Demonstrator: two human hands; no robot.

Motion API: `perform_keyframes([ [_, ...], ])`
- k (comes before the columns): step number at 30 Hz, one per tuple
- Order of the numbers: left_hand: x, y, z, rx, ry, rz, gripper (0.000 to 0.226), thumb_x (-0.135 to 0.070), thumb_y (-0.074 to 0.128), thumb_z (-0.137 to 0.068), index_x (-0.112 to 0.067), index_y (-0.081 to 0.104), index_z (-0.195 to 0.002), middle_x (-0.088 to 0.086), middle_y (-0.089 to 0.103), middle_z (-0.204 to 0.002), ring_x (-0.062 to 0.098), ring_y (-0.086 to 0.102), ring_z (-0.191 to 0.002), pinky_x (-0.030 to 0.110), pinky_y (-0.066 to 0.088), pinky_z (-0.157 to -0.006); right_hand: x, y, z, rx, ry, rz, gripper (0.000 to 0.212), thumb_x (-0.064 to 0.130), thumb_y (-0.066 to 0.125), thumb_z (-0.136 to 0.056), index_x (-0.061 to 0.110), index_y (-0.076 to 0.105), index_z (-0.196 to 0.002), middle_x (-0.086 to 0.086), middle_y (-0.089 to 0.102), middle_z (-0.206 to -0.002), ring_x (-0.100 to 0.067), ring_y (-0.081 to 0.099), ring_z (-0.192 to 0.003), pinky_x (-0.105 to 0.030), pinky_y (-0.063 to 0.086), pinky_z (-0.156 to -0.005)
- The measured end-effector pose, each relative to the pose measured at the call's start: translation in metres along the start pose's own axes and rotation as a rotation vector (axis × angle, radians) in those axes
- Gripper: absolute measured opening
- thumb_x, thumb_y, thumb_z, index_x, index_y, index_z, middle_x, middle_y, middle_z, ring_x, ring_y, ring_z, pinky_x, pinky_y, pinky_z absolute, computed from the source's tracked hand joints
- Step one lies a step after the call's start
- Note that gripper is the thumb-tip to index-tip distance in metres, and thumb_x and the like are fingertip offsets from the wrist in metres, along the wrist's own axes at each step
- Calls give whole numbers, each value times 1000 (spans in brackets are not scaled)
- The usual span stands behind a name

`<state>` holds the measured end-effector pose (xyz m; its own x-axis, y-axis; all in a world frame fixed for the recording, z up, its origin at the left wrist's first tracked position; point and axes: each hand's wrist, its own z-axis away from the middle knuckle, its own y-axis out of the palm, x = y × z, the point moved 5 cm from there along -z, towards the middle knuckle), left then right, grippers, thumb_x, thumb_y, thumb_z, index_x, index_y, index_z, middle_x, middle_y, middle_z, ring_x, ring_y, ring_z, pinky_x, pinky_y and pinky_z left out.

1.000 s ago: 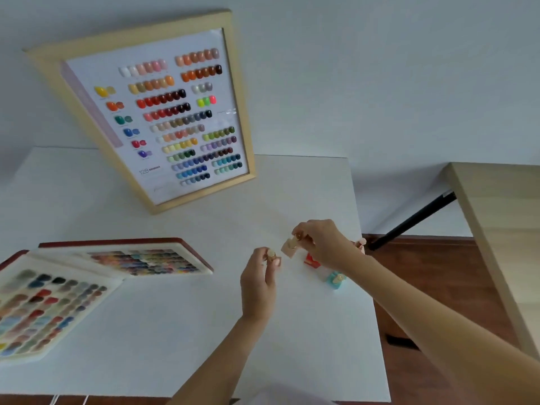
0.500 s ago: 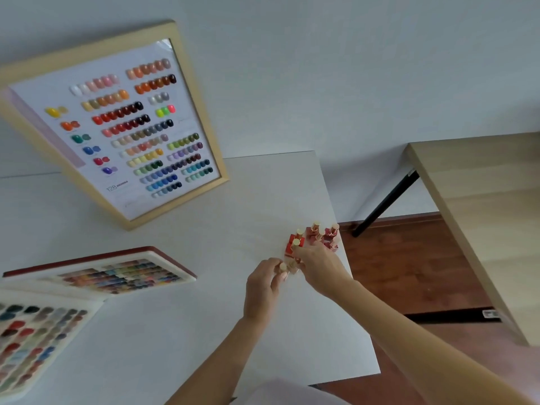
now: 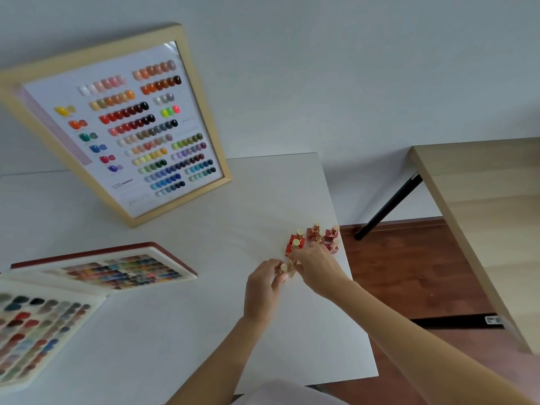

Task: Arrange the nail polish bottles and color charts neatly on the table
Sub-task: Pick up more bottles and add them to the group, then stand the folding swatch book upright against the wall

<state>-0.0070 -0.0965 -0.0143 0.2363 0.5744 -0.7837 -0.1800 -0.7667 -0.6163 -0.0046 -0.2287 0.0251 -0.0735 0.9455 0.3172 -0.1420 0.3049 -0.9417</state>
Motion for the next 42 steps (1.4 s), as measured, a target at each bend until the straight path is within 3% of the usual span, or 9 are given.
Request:
perform_keyframes([
  [3, 0, 0, 1, 3, -26, -1, 22, -14, 70, -83, -14, 66, -105, 0, 71, -98, 10, 66, -88, 19, 55, -79, 0, -3, 2, 9, 1, -19, 13, 14, 55, -92, 14, 65, -99, -4, 68, -91, -21, 57, -83, -25, 40, -77],
  [7, -3, -8, 3, -7, -41, -5, 30, -15, 73, -81, -13, 65, -110, 0, 70, -106, 10, 66, -96, 1, 41, -82, 0, -14, 4, 17, 5, -88, 18, 17, 57, -91, 16, 64, -108, -4, 69, -95, -23, 60, -89, -25, 44, -78],
  [10, -6, -25, 5, -53, -33, -22, 35, -16, 73, -81, -13, 63, -114, 0, 69, -111, 10, 63, -103, -1, 35, -88, 1, -29, 6, -7, -29, -106, 21, 18, 59, -90, 16, 65, -110, -2, 70, -99, -22, 62, -93, -32, 50, -84],
  [17, 7, -90, 33, -275, -80, -9, 37, -23, 69, -85, -21, 59, -121, -5, 65, -118, 2, 58, -110, 21, 49, -96, 35, -60, -14, -40, -150, -211, 30, 20, 63, -88, 19, 61, -117, 0, 68, -108, -17, 60, -97, -27, 42, -89],
  [23, 25, -164, 84, -569, -201, -25, 36, -31, 66, -84, -23, 59, -119, -7, 65, -116, 4, 59, -110, 30, 51, -97, 109, -61, -37, -9, -341, -373, 35, 20, 66, -86, 22, 59, -119, -1, 69, -103, -10, 62, -88, -28, 52, -88],
  [30, 57, -263, 160, -940, -336, -219, 27, -24, 64, -88, -19, 63, -115, -1, 67, -113, 17, 63, -105, 42, 54, -92, 188, -45, -34, -130, -530, -439, 67, 19, 65, -86, 39, 30, -140, -5, 60, -120, -20, 61, -101, -38, 53, -88],
  [33, 73, -308, 190, -1081, -360, -318, 26, -20, 63, -89, -15, 62, -114, 8, 63, -114, 22, 61, -105, 34, 53, -89, 211, -38, -34, -232, -583, -411, 77, 13, 66, -85, 39, 24, -143, -9, 53, -127, -24, 57, -108, -43, 52, -88],
  [37, 98, -361, 223, -1228, -358, -349, 36, -18, 61, -90, -12, 55, -125, 16, 48, -128, 24, 47, -122, 26, 38, -103, 228, -25, -38, -330, -544, -398, 75, 12, 62, -87, 40, 21, -144, -11, 51, -129, -24, 57, -109, -44, 53, -88],
  [42, 136, -403, 229, -1075, -300, -310, 49, -22, 56, -94, -21, 41, -141, 17, 35, -145, 19, 31, -137, 14, 27, -106, 234, -12, -39, -410, -433, -390, 62, 13, 56, -91, 34, 31, -143, -12, 60, -117, -25, 63, -90, -41, 53, -84],
])
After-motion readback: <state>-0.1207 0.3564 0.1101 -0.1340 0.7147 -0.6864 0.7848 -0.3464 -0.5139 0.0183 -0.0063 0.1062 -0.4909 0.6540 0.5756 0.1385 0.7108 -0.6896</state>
